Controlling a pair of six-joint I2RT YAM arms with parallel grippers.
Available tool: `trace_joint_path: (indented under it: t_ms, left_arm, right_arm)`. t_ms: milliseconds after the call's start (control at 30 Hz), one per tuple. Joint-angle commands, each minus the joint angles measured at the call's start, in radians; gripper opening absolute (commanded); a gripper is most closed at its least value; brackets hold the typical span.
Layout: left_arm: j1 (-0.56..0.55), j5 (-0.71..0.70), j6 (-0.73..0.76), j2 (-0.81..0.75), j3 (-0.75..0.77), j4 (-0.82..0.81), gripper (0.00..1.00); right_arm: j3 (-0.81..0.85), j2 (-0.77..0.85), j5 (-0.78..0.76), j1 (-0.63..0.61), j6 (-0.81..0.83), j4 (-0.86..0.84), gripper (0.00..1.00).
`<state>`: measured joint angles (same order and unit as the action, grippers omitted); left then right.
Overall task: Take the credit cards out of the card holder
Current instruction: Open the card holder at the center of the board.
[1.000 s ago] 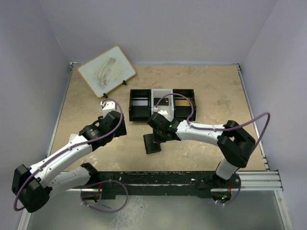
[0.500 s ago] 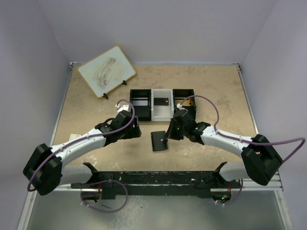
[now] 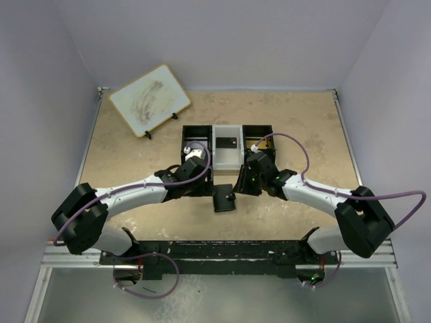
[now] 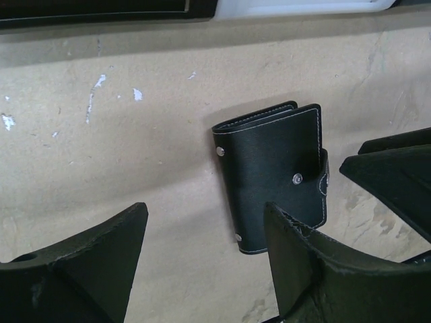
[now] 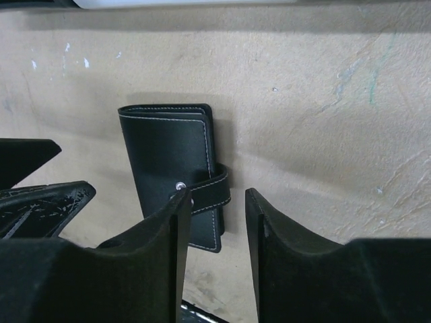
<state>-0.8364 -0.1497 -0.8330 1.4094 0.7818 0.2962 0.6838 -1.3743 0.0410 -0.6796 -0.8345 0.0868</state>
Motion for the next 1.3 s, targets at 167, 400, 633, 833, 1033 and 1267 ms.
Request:
trace_joint_path:
  t_ms: [167,400,633,833,1033,1267]
  left_arm:
    - [-0.047,-0.027,-0.079,0.071,0.044,-0.099,0.66]
    - [-0.056,-0.040,-0.134,0.102,0.035,-0.126,0.64]
    - [-0.059,-0.053,-0.142,0.118,0.040,-0.130,0.63]
    - [-0.059,-0.149,-0.179,0.160,0.082,-0.036,0.58]
    - [-0.069,-0.169,-0.156,0.183,0.098,0.003,0.56]
    - [-0.076,-0.173,-0.143,0.210,0.060,0.028,0.56]
  right_arm:
    - [0.055,0.017,-0.043,0.000,0.063,0.068,0.51]
    - [0.076,-0.039,-0.005,-0.009,0.059,0.049,0.65]
    - [0.145,-0.119,-0.024,-0.063,0.061,0.066,0.66]
    - [0.172,-0.165,-0.118,-0.072,0.018,0.150,0.65]
    - [0.152,-0.138,-0.134,-0.069,-0.005,0.207,0.61]
    - [0.117,-0.101,-0.145,-0.051,-0.019,0.219,0.58]
